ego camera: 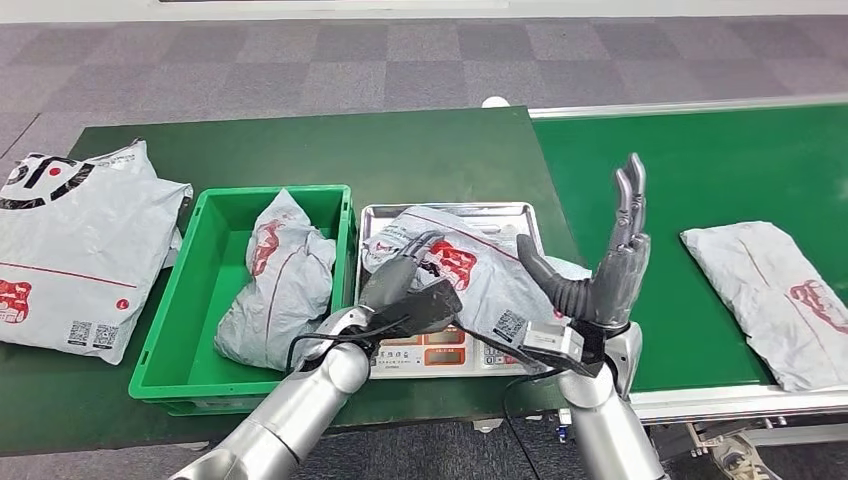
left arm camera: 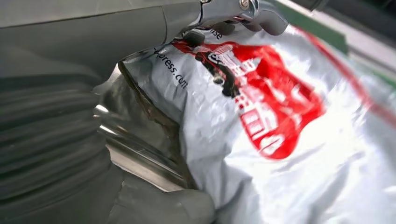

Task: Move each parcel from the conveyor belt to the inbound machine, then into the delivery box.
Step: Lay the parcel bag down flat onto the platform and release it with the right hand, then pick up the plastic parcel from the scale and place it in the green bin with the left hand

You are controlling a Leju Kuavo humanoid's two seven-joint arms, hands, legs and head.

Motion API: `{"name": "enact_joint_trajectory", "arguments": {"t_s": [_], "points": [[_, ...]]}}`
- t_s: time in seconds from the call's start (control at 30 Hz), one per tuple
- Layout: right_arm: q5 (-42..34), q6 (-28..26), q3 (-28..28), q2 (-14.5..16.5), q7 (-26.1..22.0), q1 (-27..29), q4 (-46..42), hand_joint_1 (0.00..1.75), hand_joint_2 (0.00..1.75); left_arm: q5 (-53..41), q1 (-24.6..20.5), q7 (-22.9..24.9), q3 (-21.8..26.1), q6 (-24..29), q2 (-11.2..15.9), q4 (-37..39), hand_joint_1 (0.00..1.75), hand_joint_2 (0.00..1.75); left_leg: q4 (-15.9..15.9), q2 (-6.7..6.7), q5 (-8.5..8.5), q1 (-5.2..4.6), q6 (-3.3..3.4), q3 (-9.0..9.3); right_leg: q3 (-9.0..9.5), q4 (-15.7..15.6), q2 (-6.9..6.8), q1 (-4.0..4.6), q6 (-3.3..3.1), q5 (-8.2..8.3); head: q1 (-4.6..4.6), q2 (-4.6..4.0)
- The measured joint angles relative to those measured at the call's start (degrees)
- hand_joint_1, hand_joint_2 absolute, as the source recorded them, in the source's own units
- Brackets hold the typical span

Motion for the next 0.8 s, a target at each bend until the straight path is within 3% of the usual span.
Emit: {"name": "enact_joint_trajectory", "arguments": {"t_s": [0.23, 0.4, 0.53, 0.8], "points": [[0.32, 1.93, 0.0, 0.38, -0.69, 0.81, -3.37, 0.0, 1.75, -3.25, -2.79, 2.71, -0.18, 6.68, -1.66, 6.91, 0.0, 1.75, -0.01, 0.03, 0.0, 0.02, -0.01, 0.02, 0.0, 0.01, 0.01, 0.02, -0.01, -0.01, 0.0, 0.0], [0.4, 2.17, 0.0, 0.45, -0.66, 0.98, -4.11, 0.0, 1.75, -4.33, -3.31, 3.6, -0.18, 7.7, -1.86, 9.08, 0.06, 1.75, -0.01, 0.03, 0.01, 0.02, -0.01, 0.03, 0.02, 0.01, 0.01, 0.01, -0.01, 0.0, 0.01, 0.0], [-0.05, 2.58, 0.0, 0.48, -0.65, 0.95, -4.14, 0.0, 1.75, -4.97, -3.52, 3.4, -0.17, 8.45, -1.94, 10.28, 1.75, 1.75, -0.01, 0.02, 0.01, 0.01, -0.01, 0.03, 0.05, 0.01, 0.01, 0.01, 0.0, 0.0, 0.01, -0.01], [-0.56, 2.66, 0.0, 0.5, -0.71, 0.56, -3.83, 0.0, 1.75, 0.1, -3.08, -5.48, 0.71, 12.5, -1.93, 9.6, 1.75, 1.75, -0.01, -0.01, 0.01, 0.01, -0.01, 0.03, 0.08, 0.02, -0.02, 0.01, 0.0, -0.01, 0.01, -0.01]]}}
